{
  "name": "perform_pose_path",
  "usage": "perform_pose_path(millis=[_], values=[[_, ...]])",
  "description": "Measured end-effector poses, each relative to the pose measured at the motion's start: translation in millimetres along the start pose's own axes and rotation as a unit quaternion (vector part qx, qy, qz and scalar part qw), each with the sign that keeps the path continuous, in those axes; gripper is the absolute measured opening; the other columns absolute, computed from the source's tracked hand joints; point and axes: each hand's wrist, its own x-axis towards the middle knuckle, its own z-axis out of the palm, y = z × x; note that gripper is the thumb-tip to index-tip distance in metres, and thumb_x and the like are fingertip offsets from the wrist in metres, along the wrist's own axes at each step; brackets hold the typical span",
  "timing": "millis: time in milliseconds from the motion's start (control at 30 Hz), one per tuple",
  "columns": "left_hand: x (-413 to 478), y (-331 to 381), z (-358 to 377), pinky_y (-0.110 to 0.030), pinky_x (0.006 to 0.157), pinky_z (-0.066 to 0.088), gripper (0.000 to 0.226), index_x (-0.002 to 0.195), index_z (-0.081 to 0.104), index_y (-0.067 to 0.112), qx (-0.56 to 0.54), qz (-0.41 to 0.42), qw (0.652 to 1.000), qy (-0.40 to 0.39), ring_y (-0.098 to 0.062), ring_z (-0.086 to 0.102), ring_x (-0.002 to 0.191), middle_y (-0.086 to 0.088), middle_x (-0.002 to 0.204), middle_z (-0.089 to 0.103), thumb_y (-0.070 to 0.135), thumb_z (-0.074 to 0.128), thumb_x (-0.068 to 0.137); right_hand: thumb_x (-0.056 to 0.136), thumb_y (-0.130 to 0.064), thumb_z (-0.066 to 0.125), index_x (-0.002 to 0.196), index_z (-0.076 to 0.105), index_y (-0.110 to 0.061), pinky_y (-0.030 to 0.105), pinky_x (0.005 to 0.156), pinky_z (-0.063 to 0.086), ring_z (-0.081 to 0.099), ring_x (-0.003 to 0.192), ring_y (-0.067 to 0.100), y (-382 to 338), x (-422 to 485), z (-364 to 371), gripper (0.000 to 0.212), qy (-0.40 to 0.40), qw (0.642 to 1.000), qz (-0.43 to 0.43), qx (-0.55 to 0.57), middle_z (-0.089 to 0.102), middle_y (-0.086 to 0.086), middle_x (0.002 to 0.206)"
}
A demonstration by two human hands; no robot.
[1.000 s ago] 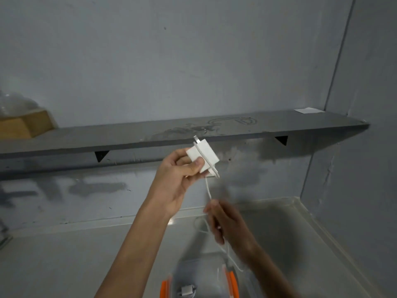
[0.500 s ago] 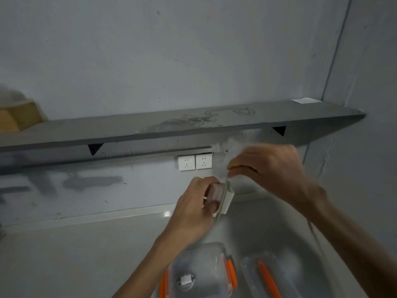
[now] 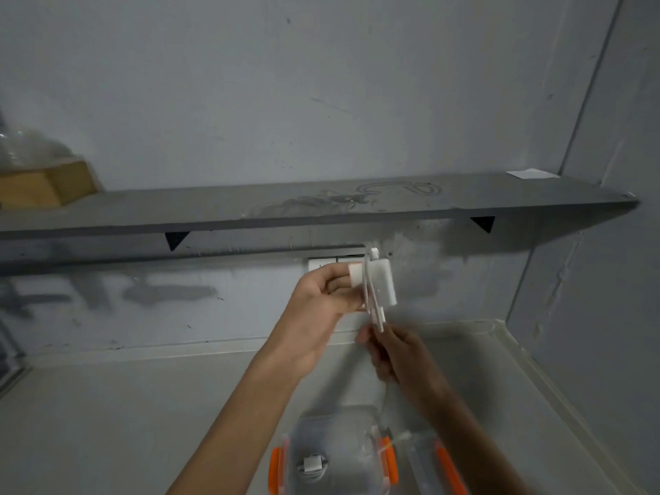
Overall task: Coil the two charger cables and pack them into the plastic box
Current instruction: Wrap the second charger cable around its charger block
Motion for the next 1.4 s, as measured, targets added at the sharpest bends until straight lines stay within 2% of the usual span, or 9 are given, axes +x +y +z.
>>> perform_pose_path(millis=[100, 267, 367, 533, 733, 867, 1033, 1200, 1400], values=[[23, -6, -9, -0.034, 0.089, 0.055, 0.031, 0.118, 0.058, -0.011, -0.088, -0.002, 0.993, 0.073, -0.026, 0.066, 0.093, -0.019, 0.1, 0.068, -0.012, 0.052, 0.088, 0.1, -0.026, 0.045, 0.077, 0.07, -0.02, 0.018, 0.035, 0.023, 0.03, 0.034, 0.008, 23, -26, 15, 0.034, -0.029, 0.998, 0.016, -0.047, 0.041, -0.005, 0.046], [46, -18, -36, -0.023, 0.078, 0.055, 0.029, 0.111, 0.064, 0.003, 0.114, 0.038, 0.969, 0.217, -0.019, 0.065, 0.086, -0.006, 0.091, 0.067, -0.008, 0.062, 0.085, 0.093, -0.033, 0.055, 0.091, 0.065, -0.029, 0.021, 0.054, 0.047, 0.057, 0.049, 0.006, 12, -67, 5, 0.011, -0.037, 0.956, -0.057, -0.287, 0.059, -0.007, 0.052], [36, -33, -43, -0.028, 0.083, 0.053, 0.029, 0.109, 0.064, 0.01, 0.267, 0.044, 0.946, 0.18, -0.014, 0.06, 0.086, -0.005, 0.099, 0.066, -0.005, 0.063, 0.084, 0.088, -0.058, 0.043, 0.097, 0.066, -0.029, 0.025, 0.062, 0.05, 0.062, 0.06, 0.005, -31, -74, -14, 0.038, 0.047, 0.892, -0.187, -0.409, 0.064, -0.013, 0.069], [9, -48, -20, -0.031, 0.09, 0.053, 0.036, 0.109, 0.06, 0.026, 0.381, 0.079, 0.92, 0.047, -0.014, 0.062, 0.099, -0.002, 0.113, 0.06, 0.0, 0.064, 0.084, 0.094, -0.043, 0.049, 0.093, 0.073, -0.026, 0.033, 0.055, 0.054, 0.068, 0.069, 0.011, -91, -48, -37, 0.029, 0.087, 0.752, -0.404, -0.513, 0.073, -0.011, 0.081], [-1, -43, 7, -0.029, 0.086, 0.054, 0.033, 0.111, 0.062, 0.03, 0.422, 0.076, 0.903, 0.025, -0.007, 0.06, 0.096, 0.009, 0.11, 0.057, 0.008, 0.058, 0.086, 0.093, -0.035, 0.06, 0.09, 0.075, -0.023, 0.035, 0.054, 0.05, 0.064, 0.068, 0.012, -131, -39, -42, 0.02, 0.035, 0.698, -0.489, -0.522, 0.072, -0.009, 0.078], [-18, -29, 4, -0.028, 0.087, 0.054, 0.035, 0.115, 0.062, 0.024, 0.359, 0.081, 0.93, -0.01, -0.008, 0.062, 0.097, 0.005, 0.113, 0.061, 0.002, 0.059, 0.088, 0.088, -0.037, 0.065, 0.085, 0.076, -0.032, 0.039, 0.06, 0.053, 0.065, 0.069, 0.008, -134, -4, -64, 0.012, 0.127, 0.739, -0.448, -0.487, 0.073, -0.016, 0.081], [-33, -7, 7, -0.027, 0.085, 0.056, 0.036, 0.113, 0.066, 0.021, 0.273, 0.08, 0.957, -0.06, -0.006, 0.068, 0.095, 0.007, 0.103, 0.072, -0.004, 0.063, 0.086, 0.084, -0.023, 0.067, 0.084, 0.072, -0.028, 0.011, 0.069, 0.049, 0.065, 0.072, -0.002, -96, 36, -64, 0.007, 0.029, 0.915, -0.218, -0.34, 0.071, -0.013, 0.08], [-22, -2, 2, -0.013, 0.068, 0.055, 0.037, 0.102, 0.069, 0.011, 0.132, 0.038, 0.99, -0.006, -0.008, 0.068, 0.075, 0.004, 0.077, 0.073, -0.018, 0.059, 0.08, 0.091, -0.003, 0.058, 0.067, 0.069, -0.007, 0.02, 0.052, 0.039, 0.048, 0.046, -0.004, -16, 32, -35, 0.027, 0.025, 0.972, -0.089, -0.214, 0.062, -0.012, 0.05], [6, -12, -22, -0.033, 0.085, 0.058, 0.027, 0.109, 0.066, -0.001, 0.051, -0.01, 0.994, 0.098, -0.028, 0.069, 0.094, -0.024, 0.104, 0.071, -0.01, 0.056, 0.085, 0.096, -0.027, 0.053, 0.073, 0.071, -0.025, 0.018, 0.041, 0.03, 0.037, 0.037, 0.006, 23, -32, 7, 0.029, -0.007, 0.989, -0.029, -0.147, 0.056, 0.001, 0.053]])
